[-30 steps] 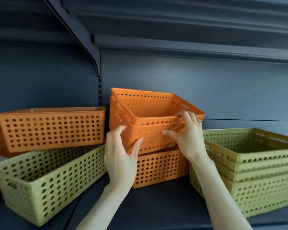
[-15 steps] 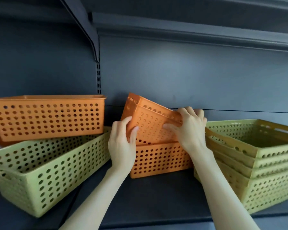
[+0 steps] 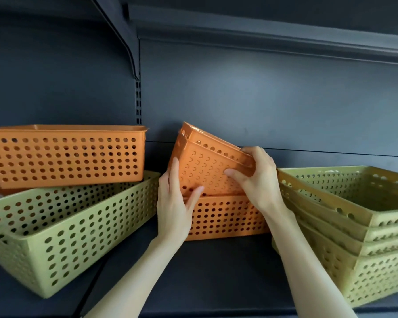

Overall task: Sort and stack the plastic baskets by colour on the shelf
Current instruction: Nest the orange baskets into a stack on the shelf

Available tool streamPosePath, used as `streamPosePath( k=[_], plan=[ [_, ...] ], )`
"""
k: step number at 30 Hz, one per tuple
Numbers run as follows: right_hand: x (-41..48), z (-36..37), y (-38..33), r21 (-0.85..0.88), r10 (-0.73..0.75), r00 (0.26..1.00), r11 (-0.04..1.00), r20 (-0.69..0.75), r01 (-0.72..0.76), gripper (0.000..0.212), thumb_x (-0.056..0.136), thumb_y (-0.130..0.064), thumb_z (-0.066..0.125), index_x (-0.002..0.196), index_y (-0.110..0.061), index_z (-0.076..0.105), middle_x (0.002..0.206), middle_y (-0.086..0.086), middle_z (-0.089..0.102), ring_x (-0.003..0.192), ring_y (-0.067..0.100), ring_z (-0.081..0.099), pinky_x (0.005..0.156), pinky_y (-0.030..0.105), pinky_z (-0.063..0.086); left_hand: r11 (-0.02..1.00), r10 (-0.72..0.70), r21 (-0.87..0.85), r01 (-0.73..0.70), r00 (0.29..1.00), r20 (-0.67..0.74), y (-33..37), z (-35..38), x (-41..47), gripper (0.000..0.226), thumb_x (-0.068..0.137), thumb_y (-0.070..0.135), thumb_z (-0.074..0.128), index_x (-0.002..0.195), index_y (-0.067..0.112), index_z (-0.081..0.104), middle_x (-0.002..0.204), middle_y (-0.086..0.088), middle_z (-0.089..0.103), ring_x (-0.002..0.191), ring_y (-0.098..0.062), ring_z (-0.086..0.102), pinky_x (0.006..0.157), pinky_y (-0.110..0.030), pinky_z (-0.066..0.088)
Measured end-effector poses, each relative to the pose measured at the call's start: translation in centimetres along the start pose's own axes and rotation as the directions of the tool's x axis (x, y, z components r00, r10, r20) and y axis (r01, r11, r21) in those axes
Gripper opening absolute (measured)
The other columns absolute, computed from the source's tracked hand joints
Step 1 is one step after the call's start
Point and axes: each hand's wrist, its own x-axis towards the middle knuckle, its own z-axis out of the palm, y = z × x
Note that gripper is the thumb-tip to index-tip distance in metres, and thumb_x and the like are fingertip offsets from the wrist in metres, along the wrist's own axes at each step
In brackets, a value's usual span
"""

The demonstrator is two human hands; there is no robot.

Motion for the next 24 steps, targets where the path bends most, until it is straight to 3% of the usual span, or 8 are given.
streamPosePath(
  k=[3, 6, 10, 12, 14, 17, 21, 24],
  plan=[
    [0.0, 0.0, 0.0, -0.008, -0.053, 0.998, 0.999, -0.031, 0.052, 0.047, 0.073, -0.030, 0.078, 0.111, -0.016, 0.055, 0.106, -0.006, 0.055, 0.106, 0.021, 0.049, 0.100, 0.050, 0.037, 0.997, -0.073, 0.000, 0.073, 0.997, -0.011, -0.3, 0.1, 0.2, 0.083, 0.079, 0.056, 0.049, 0.143, 0.008, 0.026, 0.127, -0.014, 0.043, 0.116, -0.025, 0.048, 0.092, -0.040, 0.047],
    [0.4, -0.3, -0.1, -0.027, -0.136, 0.990, 0.991, -0.045, 0.134, 0.046, 0.072, -0.026, 0.079, 0.111, -0.013, 0.057, 0.104, -0.008, 0.052, 0.102, 0.014, 0.045, 0.102, 0.049, 0.034, 0.996, -0.077, -0.054, 0.078, 0.997, 0.010, -0.4, 0.2, 0.1, 0.077, 0.081, 0.050, 0.050, 0.141, 0.006, 0.029, 0.129, -0.013, 0.041, 0.120, -0.019, 0.045, 0.096, -0.031, 0.041],
    [0.7, -0.1, 0.4, -0.090, -0.191, 0.980, 0.977, 0.046, 0.195, 0.046, 0.072, -0.021, 0.079, 0.113, -0.014, 0.059, 0.106, -0.008, 0.050, 0.109, 0.021, 0.048, 0.107, 0.043, 0.022, 0.994, -0.101, -0.040, 0.102, 0.994, 0.031, -0.9, 0.1, 0.0, 0.067, 0.083, 0.048, 0.047, 0.133, 0.005, 0.040, 0.126, -0.011, 0.045, 0.112, -0.013, 0.046, 0.094, -0.029, 0.042],
    [0.4, 0.3, 0.7, -0.105, -0.188, 0.978, 0.975, 0.086, 0.197, 0.046, 0.073, -0.021, 0.078, 0.114, -0.015, 0.059, 0.108, -0.008, 0.049, 0.114, 0.020, 0.045, 0.109, 0.039, 0.016, 0.997, -0.077, -0.013, 0.078, 0.997, 0.008, -1.3, 0.1, -0.2, 0.067, 0.084, 0.049, 0.046, 0.129, 0.000, 0.043, 0.130, -0.013, 0.043, 0.118, -0.018, 0.044, 0.099, -0.030, 0.039],
    [-0.2, 1.0, 0.8, -0.108, -0.189, 0.976, 0.974, 0.111, 0.201, 0.042, 0.074, -0.022, 0.076, 0.113, -0.017, 0.060, 0.107, -0.009, 0.048, 0.112, 0.019, 0.044, 0.105, 0.032, 0.014, 0.999, -0.053, -0.012, 0.053, 0.998, -0.013, -1.4, 0.2, -0.2, 0.066, 0.085, 0.047, 0.049, 0.130, -0.002, 0.041, 0.135, -0.016, 0.039, 0.124, -0.018, 0.040, 0.101, -0.021, 0.032],
    [-1.2, 1.9, 0.9, -0.083, -0.200, 0.972, 0.974, 0.126, 0.211, 0.031, 0.080, -0.029, 0.070, 0.108, -0.019, 0.064, 0.102, -0.012, 0.052, 0.104, 0.015, 0.045, 0.099, 0.027, 0.014, 0.987, -0.102, -0.129, 0.099, 0.994, -0.022, -1.3, 0.2, -0.2, 0.066, 0.085, 0.040, 0.053, 0.132, -0.001, 0.033, 0.141, -0.018, 0.033, 0.121, -0.001, 0.032, 0.094, 0.001, 0.024],
    [-2.1, 2.8, 1.2, -0.133, -0.184, 0.980, 0.972, 0.077, 0.194, 0.032, 0.084, -0.047, 0.061, 0.106, -0.025, 0.064, 0.100, -0.014, 0.058, 0.114, 0.014, 0.041, 0.109, 0.036, 0.003, 0.966, -0.119, -0.235, 0.110, 0.993, -0.025, -1.4, 0.1, -0.3, 0.078, 0.088, 0.035, 0.055, 0.147, 0.023, 0.006, 0.150, 0.001, 0.017, 0.138, -0.008, 0.022, 0.104, -0.006, 0.019],
    [-2.6, 3.6, 1.4, -0.214, -0.193, 0.981, 0.957, 0.031, 0.195, 0.033, 0.085, -0.050, 0.057, 0.109, -0.028, 0.064, 0.102, -0.010, 0.061, 0.118, 0.018, 0.039, 0.110, 0.043, -0.006, 0.987, -0.050, -0.153, 0.051, 0.999, 0.010, -1.7, -0.2, -0.3, 0.067, 0.090, 0.035, 0.054, 0.146, 0.024, 0.019, 0.148, 0.000, 0.029, 0.132, -0.001, 0.027, 0.098, 0.002, 0.018]
  ],
)
